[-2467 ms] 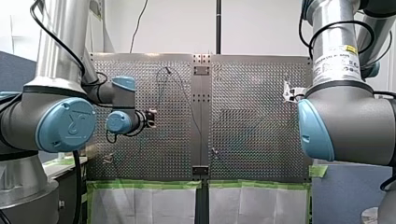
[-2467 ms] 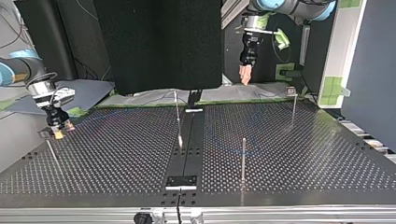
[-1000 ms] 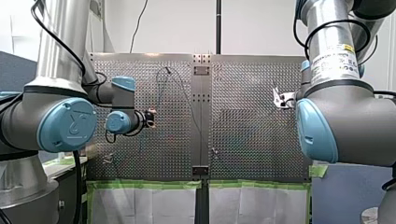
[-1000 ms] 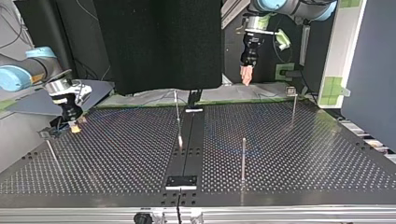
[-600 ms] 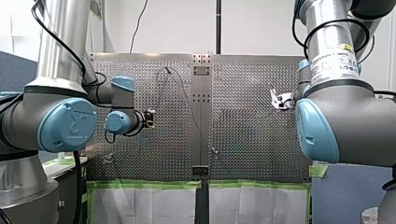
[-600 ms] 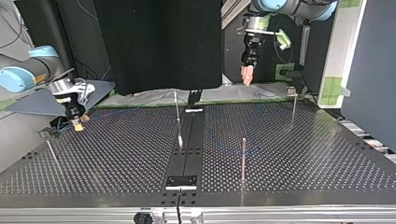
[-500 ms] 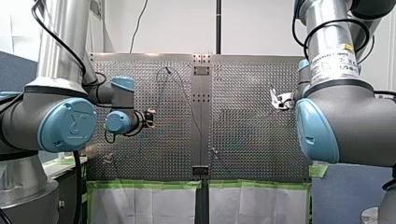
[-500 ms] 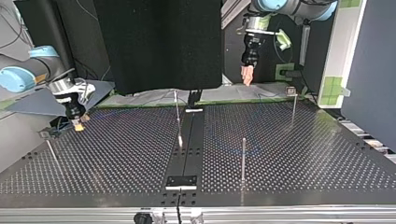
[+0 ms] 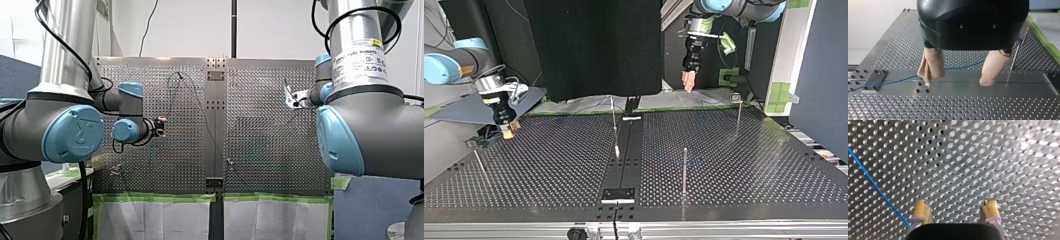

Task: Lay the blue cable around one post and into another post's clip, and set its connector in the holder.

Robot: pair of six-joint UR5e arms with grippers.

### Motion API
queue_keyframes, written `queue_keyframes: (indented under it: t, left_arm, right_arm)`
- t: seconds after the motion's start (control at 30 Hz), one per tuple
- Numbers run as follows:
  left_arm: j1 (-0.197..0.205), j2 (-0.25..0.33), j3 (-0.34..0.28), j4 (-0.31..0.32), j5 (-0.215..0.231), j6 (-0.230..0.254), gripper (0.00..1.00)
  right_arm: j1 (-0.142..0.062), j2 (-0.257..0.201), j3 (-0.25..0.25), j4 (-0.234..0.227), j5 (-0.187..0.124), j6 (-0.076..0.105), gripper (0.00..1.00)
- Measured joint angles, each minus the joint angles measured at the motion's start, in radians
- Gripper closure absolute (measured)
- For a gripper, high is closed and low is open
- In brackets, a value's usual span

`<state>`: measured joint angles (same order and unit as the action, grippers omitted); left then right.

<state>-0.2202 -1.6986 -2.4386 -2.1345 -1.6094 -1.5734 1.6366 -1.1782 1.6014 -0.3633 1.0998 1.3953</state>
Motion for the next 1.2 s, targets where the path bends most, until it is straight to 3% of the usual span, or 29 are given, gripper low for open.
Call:
queue_keyframes:
  t: [0.13, 0.33, 0.47, 0.67, 0.97, 1.2]
  left_arm:
    - [0.0, 0.0, 0.0, -0.001, 0.003, -0.002, 0.0]
    - [0.0, 0.0, 0.0, 0.003, 0.003, -0.018, 0.0]
    - [-0.001, 0.0, -0.003, 0.013, 0.002, -0.044, 0.0]
    - [-0.005, 0.0, -0.006, 0.038, -0.016, -0.09, 0.0]
    - [-0.012, 0.0, -0.006, 0.044, -0.093, -0.149, 0.0]
    - [-0.018, 0.0, -0.008, 0.039, -0.094, -0.176, 0.0]
  right_arm:
    - [0.016, -0.018, 0.036, -0.036, 0.0, 0.01, 0.0]
    - [0.069, -0.023, 0.098, -0.098, 0.028, 0.02, 0.0]
    - [0.114, -0.023, 0.144, -0.137, 0.07, 0.031, 0.0]
    - [0.177, -0.023, 0.193, -0.155, 0.133, 0.036, 0.0]
    - [0.273, -0.021, 0.202, -0.19, 0.228, 0.044, 0.0]
    - [0.343, 0.012, 0.202, -0.24, 0.298, 0.048, 0.0]
